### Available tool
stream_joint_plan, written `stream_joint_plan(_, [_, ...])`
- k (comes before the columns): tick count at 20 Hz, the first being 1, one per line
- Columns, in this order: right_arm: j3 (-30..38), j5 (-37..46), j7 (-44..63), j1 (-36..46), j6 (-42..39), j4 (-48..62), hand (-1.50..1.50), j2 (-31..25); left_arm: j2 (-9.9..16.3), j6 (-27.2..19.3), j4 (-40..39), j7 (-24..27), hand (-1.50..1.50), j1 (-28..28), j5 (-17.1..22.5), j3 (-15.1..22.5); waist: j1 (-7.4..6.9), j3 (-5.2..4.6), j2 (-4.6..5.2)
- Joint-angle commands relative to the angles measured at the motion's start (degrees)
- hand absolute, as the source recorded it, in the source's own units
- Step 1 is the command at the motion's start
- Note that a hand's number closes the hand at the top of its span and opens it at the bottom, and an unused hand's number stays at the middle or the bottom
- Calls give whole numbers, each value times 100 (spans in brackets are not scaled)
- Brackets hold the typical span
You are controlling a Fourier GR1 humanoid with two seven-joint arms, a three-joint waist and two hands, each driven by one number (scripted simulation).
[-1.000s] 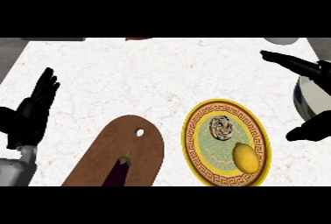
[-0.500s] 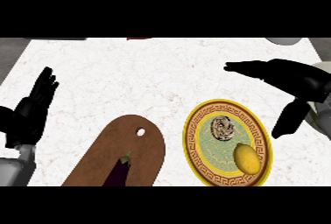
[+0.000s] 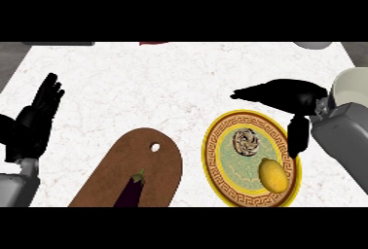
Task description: Pick the cupcake from the plate and place it in the bowl
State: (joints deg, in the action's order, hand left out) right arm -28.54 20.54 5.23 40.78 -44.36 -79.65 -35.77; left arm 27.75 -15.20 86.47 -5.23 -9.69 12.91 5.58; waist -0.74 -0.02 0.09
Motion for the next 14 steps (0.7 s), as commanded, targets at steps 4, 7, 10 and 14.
stream_joint_plan(4, [-263, 1115, -394, -192, 157, 341, -150, 281, -321, -89, 329, -48, 0, 348, -288, 15, 20, 4, -8])
stream_joint_plan(7, [-76, 1394, -474, -36, 627, 186, -150, 430, -138, 288, 99, -45, 0, 155, -89, -249, 27, 3, -5])
stream_joint_plan(10, [-208, 1909, -771, -345, 1181, 251, -150, 591, -282, 183, 325, 32, 0, 396, -344, -145, 21, 4, -8])
stream_joint_plan(14, [-148, 2205, -832, -792, 1007, 174, -150, 807, -327, 332, 191, -77, 0, 256, -351, -473, 50, 2, -8])
